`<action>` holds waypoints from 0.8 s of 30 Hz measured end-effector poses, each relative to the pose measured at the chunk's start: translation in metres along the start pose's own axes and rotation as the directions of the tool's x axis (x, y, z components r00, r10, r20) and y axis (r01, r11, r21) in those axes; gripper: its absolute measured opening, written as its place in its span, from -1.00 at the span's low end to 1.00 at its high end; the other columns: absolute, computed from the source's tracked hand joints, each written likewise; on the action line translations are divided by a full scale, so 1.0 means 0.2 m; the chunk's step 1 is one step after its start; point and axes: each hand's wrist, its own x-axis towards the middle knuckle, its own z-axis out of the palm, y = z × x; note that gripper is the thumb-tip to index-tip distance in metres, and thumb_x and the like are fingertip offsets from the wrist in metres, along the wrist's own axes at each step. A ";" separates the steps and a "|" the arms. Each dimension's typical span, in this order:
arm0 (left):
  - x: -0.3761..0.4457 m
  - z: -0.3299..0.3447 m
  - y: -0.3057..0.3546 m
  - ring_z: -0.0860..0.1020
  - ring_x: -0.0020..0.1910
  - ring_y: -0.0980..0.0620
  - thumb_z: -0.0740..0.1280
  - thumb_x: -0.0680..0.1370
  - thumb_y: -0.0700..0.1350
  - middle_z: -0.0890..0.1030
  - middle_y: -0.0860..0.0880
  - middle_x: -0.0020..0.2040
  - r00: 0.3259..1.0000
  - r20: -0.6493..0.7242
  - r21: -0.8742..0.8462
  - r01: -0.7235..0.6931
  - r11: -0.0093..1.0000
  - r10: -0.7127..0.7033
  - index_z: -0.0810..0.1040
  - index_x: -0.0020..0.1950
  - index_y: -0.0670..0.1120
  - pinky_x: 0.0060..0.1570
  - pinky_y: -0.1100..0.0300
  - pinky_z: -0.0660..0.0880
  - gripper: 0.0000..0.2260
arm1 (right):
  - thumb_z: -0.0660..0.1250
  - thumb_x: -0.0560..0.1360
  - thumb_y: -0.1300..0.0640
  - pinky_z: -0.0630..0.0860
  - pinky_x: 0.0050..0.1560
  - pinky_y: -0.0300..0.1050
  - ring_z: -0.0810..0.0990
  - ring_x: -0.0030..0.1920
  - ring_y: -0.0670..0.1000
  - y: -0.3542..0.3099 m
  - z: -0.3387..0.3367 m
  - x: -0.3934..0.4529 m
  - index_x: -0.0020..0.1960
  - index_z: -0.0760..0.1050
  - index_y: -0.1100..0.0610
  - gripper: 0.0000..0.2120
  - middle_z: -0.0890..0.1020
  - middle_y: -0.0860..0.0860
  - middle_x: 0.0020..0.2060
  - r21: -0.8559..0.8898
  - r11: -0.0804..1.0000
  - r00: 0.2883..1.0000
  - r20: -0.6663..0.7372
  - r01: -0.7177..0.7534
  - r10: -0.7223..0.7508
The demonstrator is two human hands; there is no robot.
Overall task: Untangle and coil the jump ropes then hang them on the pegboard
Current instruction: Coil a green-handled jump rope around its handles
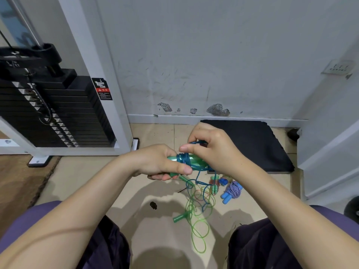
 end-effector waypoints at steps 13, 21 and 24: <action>0.00 0.02 -0.02 0.39 -0.45 -0.01 0.38 0.55 0.10 0.48 -0.06 -0.33 0.989 -0.069 -0.018 -0.129 0.991 0.127 0.57 -0.10 -0.07 -0.50 0.27 0.27 -0.76 | 0.42 0.50 -0.02 0.28 -0.37 -0.16 0.31 -0.41 -0.08 0.00 0.04 -0.01 -0.08 0.41 0.11 -0.75 0.44 0.06 -0.41 0.125 0.953 0.961 0.055 -0.275 0.270; 0.00 0.05 -0.03 0.38 -0.51 0.01 0.46 0.48 0.11 0.49 -0.01 -0.45 0.973 -0.127 0.015 -0.192 0.981 0.192 0.54 -0.12 -0.22 -0.47 0.29 0.32 -0.62 | 0.40 0.54 0.04 0.23 -0.40 -0.20 0.28 -0.43 -0.06 0.01 0.03 -0.01 -0.16 0.42 0.18 -0.74 0.38 0.07 -0.44 0.231 0.926 0.952 0.127 -0.300 0.277; -0.02 0.03 -0.01 0.40 -0.55 0.04 0.40 0.53 0.04 0.52 0.04 -0.49 0.958 -0.165 0.002 -0.235 0.972 0.232 0.54 -0.20 -0.10 -0.46 0.28 0.34 -0.77 | 0.36 0.55 0.01 0.38 -0.40 -0.23 0.45 -0.42 -0.06 0.00 0.01 -0.01 -0.14 0.51 0.19 -0.75 0.53 0.02 -0.39 0.322 0.871 0.928 0.160 -0.372 0.337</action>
